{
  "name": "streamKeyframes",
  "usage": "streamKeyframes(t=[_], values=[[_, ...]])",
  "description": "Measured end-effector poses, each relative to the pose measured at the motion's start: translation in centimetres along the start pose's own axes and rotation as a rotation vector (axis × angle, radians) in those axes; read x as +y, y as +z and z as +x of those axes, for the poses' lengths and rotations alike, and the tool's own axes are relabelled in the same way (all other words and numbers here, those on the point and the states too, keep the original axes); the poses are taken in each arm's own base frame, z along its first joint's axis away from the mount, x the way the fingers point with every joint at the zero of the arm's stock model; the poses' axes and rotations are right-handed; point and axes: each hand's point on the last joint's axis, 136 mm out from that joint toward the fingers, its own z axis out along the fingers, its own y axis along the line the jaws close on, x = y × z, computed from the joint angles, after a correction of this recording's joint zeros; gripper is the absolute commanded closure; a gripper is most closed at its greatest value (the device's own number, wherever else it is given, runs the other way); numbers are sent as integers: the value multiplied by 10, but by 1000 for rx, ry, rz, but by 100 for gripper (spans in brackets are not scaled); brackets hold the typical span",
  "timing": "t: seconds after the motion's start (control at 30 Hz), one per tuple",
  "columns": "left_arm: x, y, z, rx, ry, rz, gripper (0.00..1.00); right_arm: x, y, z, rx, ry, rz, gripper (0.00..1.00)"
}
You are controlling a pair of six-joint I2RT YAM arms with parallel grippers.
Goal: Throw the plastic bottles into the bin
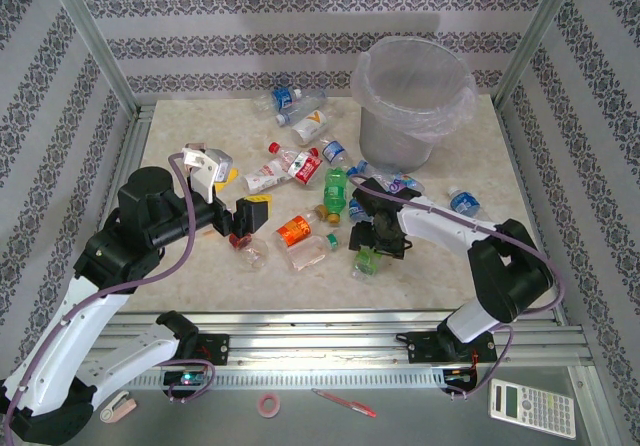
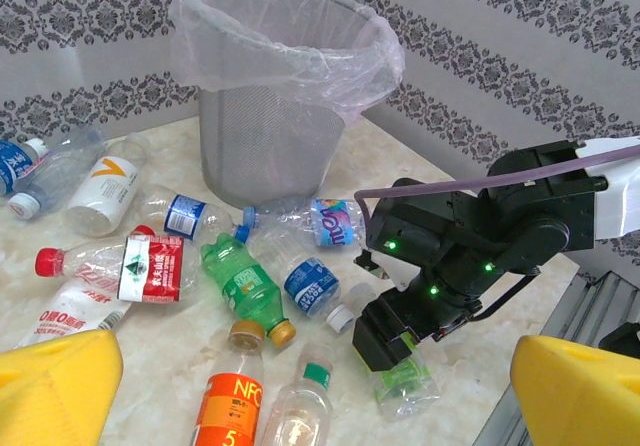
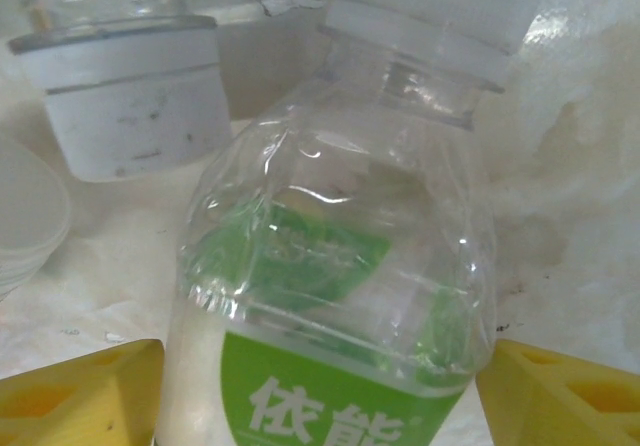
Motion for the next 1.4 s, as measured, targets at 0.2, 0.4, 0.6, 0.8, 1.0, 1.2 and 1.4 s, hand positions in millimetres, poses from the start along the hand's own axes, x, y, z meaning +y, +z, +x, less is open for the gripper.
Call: streamKeyframes(t=[0.2,0.4,0.6,0.8,1.0,1.2,1.4], values=[[2,0,1,3,6,-12,0,-4,6,1,10,10,27,31],[4,0,1,1,12,-25,0,-5,7,0,9,11,31,38],[6,0,0,-1,13,-35,0,-5,7,0,10,10,33,45],[8,-2,-1,-10,17,-50,0,-8,3,3,18,10,44,47],[5,-2,-13,-58,20,-37,0,-6,-27,2,-45,15,-13,54],[1,5,-27,-80,10,-5,0,-1,-71,0,-160,29,-122,56],[0,12,-41,-99,-14,1,0,8,-122,-7,-287,-8,-234,58]])
